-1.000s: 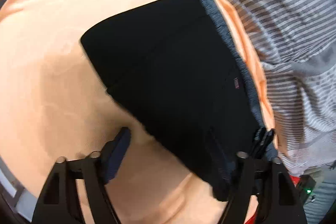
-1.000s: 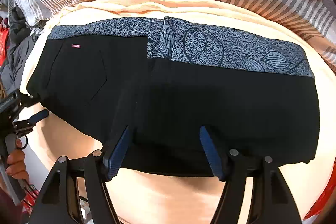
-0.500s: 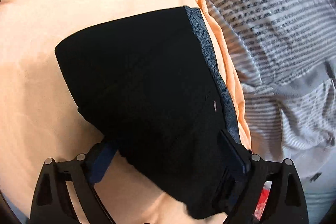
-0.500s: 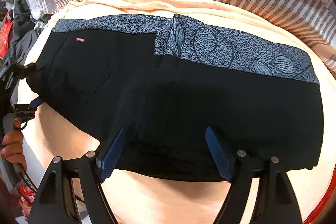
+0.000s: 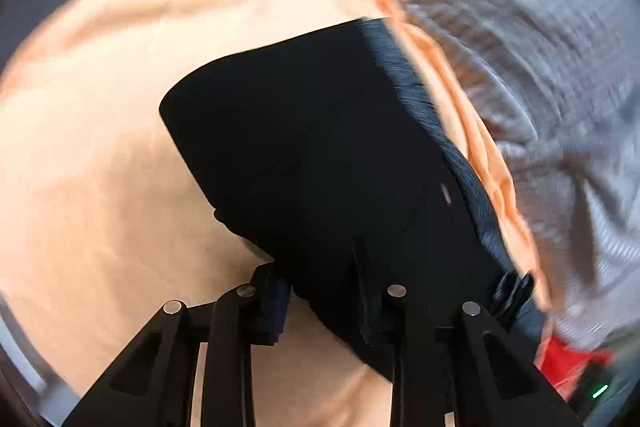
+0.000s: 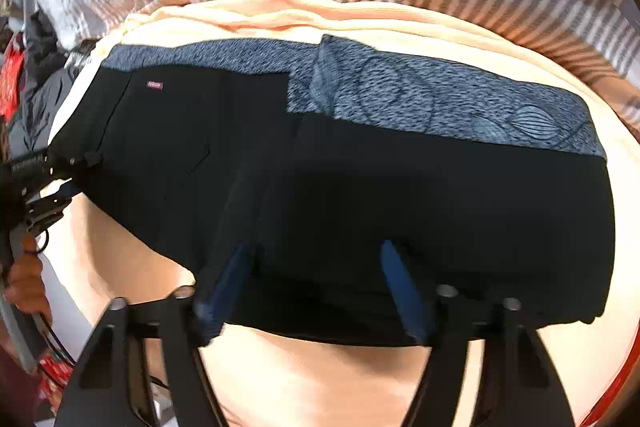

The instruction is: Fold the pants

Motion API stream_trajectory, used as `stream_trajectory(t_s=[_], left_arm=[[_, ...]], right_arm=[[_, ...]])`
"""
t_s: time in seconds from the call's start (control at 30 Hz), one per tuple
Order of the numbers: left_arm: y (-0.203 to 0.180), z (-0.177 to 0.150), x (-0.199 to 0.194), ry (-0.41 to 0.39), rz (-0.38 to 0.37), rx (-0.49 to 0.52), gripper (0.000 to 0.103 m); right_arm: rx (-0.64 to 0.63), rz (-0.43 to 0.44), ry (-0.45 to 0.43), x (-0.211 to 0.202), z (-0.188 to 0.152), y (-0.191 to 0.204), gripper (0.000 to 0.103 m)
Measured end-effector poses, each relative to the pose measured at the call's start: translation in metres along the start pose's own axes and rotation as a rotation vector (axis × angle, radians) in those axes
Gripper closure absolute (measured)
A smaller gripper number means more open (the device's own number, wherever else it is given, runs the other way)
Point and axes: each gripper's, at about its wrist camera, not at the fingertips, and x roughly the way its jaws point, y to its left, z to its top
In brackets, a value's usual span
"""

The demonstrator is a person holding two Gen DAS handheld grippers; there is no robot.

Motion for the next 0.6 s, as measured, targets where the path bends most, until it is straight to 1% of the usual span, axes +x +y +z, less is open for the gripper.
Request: stream_trajectory(t_s=[0.03,0.07,0.1,0.17,0.23,0.27,0.3,0.33,0.37,0.4,0.43,0.47,0.5,0.53,0.6], left_arm=[[-0.01,-0.003,-0.005,-0.024,0.015,0.051,0.075],[-0.013,-0.004,-0.007,-0.03,0.016,0.063,0.075],[-0.012,-0.003,-0.006,-0.03,0.016,0.055,0.075],[-0.001,-0.001,0.0,-0.01,-0.005,0.001,0.075],[0.011,0.0,0.005,0.008,-0.037,-0.042,0.075],[0.016,0.0,0.008,0.012,-0.056,-0.055,0.07],[0.019,-0.001,0.01,0.02,-0.075,-0.067,0.058],[0.025,-0.002,0.014,0.032,-0.115,-0.093,0.05],[0.026,-0.003,0.016,0.038,-0.146,-0.114,0.037],[0.032,-0.005,0.017,0.033,-0.192,-0.153,0.036],[0.036,-0.006,0.018,0.023,-0.222,-0.184,0.036],[0.036,-0.006,0.02,0.022,-0.246,-0.2,0.034],[0.037,-0.006,0.02,0.019,-0.264,-0.215,0.031],[0.037,-0.005,0.021,0.015,-0.28,-0.226,0.031],[0.031,-0.002,0.025,0.015,-0.283,-0.225,0.031]], right_arm=[[0.019,0.016,0.005,-0.003,0.003,-0.003,0.042],[0.027,0.016,0.006,-0.005,0.004,-0.005,0.042],[0.032,0.014,0.003,-0.007,0.005,-0.007,0.042],[0.042,0.017,0.006,-0.006,0.008,-0.009,0.042],[0.07,0.046,0.022,-0.002,0.008,-0.015,0.042],[0.079,0.054,0.022,0.001,0.006,-0.018,0.042],[0.077,0.057,0.018,0.002,0.005,-0.019,0.042],[0.07,0.056,0.008,0.002,0.004,-0.019,0.042],[0.059,0.053,0.0,0.002,0.002,-0.017,0.042],[0.049,0.05,-0.007,0.002,0.001,-0.016,0.042],[0.044,0.051,-0.011,0.002,0.001,-0.015,0.042],[0.04,0.055,-0.016,0.002,0.0,-0.015,0.042],[0.039,0.059,-0.019,0.001,0.0,-0.015,0.042],[0.04,0.068,-0.023,0.001,0.0,-0.016,0.042],[0.044,0.077,-0.026,0.0,-0.001,-0.018,0.042]])
